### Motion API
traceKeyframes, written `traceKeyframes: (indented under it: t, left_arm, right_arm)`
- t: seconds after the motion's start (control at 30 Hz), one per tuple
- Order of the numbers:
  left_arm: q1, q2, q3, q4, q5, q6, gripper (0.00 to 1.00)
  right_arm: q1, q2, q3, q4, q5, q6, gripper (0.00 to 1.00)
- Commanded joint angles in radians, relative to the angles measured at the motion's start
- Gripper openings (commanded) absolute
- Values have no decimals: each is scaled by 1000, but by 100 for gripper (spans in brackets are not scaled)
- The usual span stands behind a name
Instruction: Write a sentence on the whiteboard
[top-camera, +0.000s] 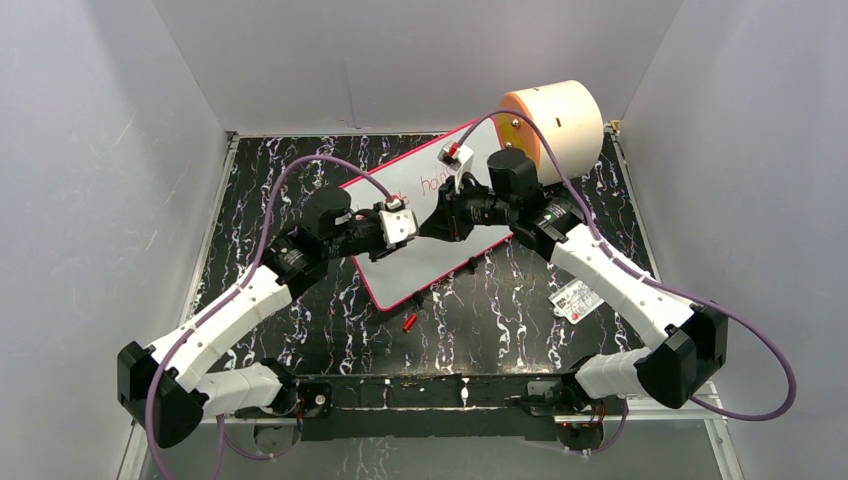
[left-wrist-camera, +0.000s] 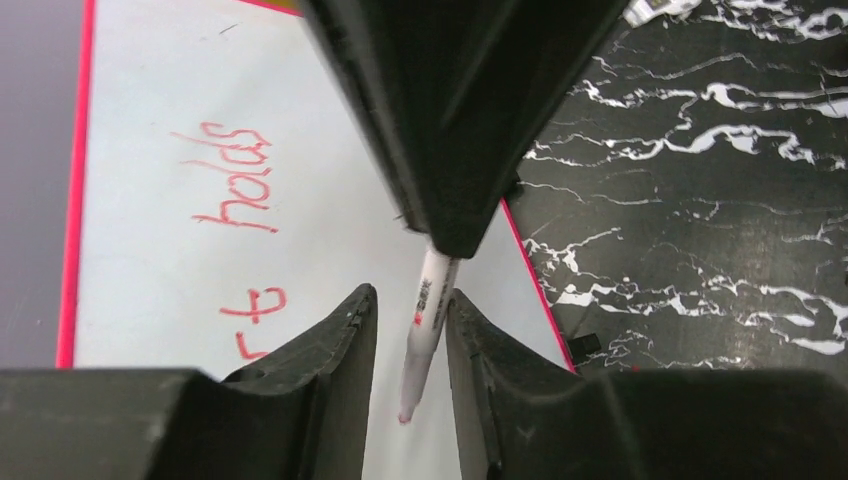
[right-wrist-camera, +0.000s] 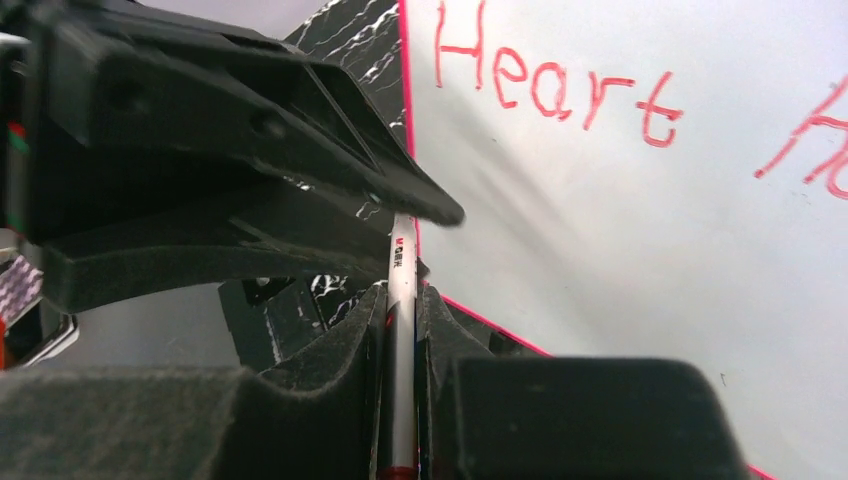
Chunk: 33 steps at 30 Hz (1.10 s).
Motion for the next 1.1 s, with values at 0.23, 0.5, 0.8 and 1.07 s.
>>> traceKeyframes:
  t: [0.23,0.5,0.8,1.07]
  left_arm:
    - [1,-148,5,34,-203,-136,56]
    - [1,-274,-29,21,-436,-414,70]
    - [29,-351,-81,-35,-647,-649,75]
    - [347,-394,-154,-17,-379,-821,76]
  right_arm:
    - [7,-122,-72,63,207,-25,0]
    - [109,-181,-141,82,439,-43,0]
    - [351,-197,-208,135,804,-86,0]
    - [510,-172,-232,200,1033,-132,0]
